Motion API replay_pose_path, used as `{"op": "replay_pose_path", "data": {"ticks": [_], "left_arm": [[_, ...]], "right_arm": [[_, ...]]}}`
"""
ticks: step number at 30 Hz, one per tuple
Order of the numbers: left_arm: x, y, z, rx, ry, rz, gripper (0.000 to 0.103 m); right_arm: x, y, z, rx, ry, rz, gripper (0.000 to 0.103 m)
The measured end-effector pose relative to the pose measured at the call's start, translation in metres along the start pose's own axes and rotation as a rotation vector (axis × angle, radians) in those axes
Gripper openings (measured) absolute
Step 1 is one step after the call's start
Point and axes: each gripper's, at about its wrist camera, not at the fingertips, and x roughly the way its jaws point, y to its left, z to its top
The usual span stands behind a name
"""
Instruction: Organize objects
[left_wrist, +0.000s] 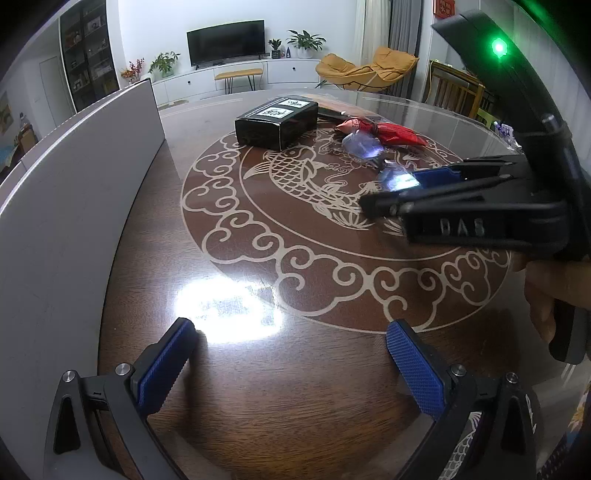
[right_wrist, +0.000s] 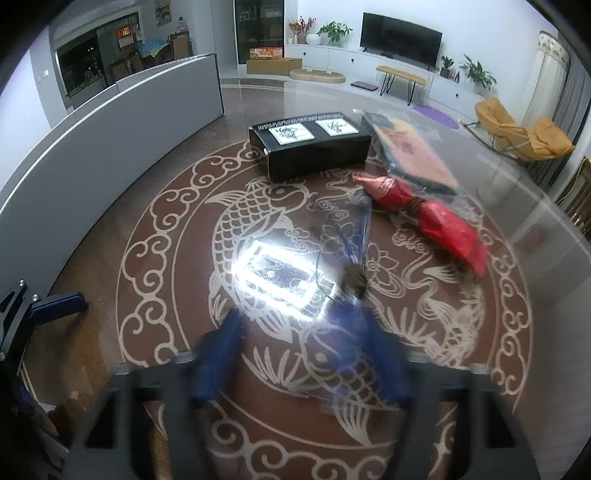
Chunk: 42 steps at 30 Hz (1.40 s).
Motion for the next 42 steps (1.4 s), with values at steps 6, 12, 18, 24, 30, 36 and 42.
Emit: {"op": "replay_pose_path", "data": {"ticks": [6,12,18,24,30,36,42], "left_arm": [[0.0,0.0,0.0,0.0,0.0,0.0,0.103],[0.001,0.0,0.0,0.0,-0.001,0.0,0.103],[0.001,0.0,0.0,0.0,-0.001,0.0,0.103],[0.001,0.0,0.0,0.0,-0.001,0.0,0.103],[0.001,0.0,0.0,0.001,-0.001,0.0,0.103],[0.001,0.0,0.0,0.004,-0.001,0.004,0.103],[0.005,0.001,0.004,-0.002,0.007,0.006,0.103]], "right_arm": [[-0.015,-0.043,-0.02,0.136,-0.039,-0.09,0.036],[-0.044,-0.099,-0.061,0.263,-0.043,-0.175,0.038],[-0.049,-0.102,-0.078,0.225,-0.043,-0.22,0.096],[-0.046,-0.112,-0.079,0.273,-0.039,-0.196,0.103],[-0.046,-0.112,-0.079,0.272,-0.039,-0.196,0.103],[-0.046,-0.112,-0.079,0.272,-0.039,-0.196,0.103],[-0.046,-0.112,-0.079,0.272,-0.039,-0.196,0.103]]}}
